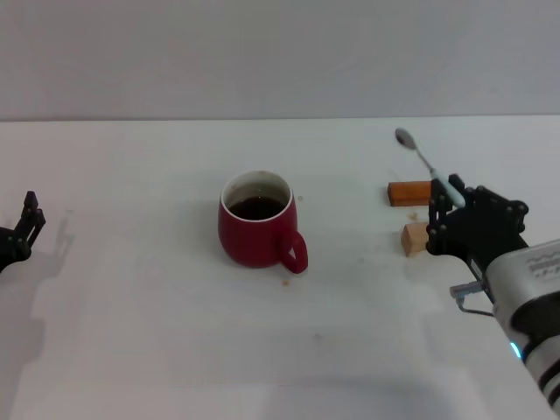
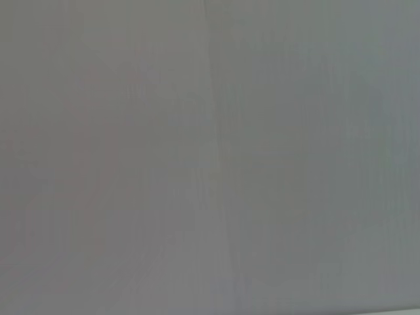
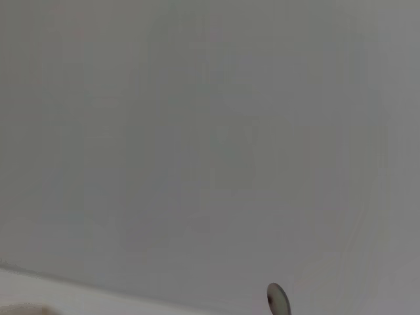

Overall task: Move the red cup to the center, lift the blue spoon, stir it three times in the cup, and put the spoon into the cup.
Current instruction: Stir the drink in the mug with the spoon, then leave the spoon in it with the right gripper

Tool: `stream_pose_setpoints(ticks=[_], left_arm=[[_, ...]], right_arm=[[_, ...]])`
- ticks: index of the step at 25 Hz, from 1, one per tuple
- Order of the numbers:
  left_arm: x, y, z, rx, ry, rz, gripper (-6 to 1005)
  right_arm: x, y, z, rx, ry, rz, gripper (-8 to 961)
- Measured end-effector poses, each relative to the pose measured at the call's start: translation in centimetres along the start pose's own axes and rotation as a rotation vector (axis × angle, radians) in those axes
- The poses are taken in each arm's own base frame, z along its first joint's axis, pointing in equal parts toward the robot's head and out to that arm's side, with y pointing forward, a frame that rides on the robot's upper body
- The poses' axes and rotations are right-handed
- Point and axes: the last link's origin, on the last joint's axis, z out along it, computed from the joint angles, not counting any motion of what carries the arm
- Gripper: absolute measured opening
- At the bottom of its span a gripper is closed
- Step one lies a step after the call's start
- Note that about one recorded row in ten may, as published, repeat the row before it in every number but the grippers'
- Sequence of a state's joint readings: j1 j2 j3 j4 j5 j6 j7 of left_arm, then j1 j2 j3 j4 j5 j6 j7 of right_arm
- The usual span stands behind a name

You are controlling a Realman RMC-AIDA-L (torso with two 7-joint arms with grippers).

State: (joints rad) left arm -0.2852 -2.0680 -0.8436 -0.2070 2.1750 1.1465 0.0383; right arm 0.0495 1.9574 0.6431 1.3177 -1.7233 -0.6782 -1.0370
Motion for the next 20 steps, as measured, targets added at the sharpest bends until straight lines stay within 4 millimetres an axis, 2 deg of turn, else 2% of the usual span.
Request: stream_pose_setpoints(ticks=[5, 8, 15, 20], left_arm=[[-0.1, 0.1, 0.2, -0.003, -0.008, 0.001, 842], [-0.1, 0.1, 0.2, -0.004, -0.010, 0.001, 842], [-0.2, 0.2, 0.2, -0.007, -0.017, 0.000, 841], [-0.2, 0.3, 0.3, -0.009, -0.023, 0.001, 842]], right_arm=[[-0.4, 1.4, 0.1, 0.063, -0.133, -0.098, 133], [-0.7, 1.7, 0.2, 0.052, -0.262, -0.069, 133], [-0.7, 0.8, -0.2, -0.082, -0.540, 0.016, 133], [-1.4, -0.4, -0.5, -0.122, -0.628, 0.080, 133]])
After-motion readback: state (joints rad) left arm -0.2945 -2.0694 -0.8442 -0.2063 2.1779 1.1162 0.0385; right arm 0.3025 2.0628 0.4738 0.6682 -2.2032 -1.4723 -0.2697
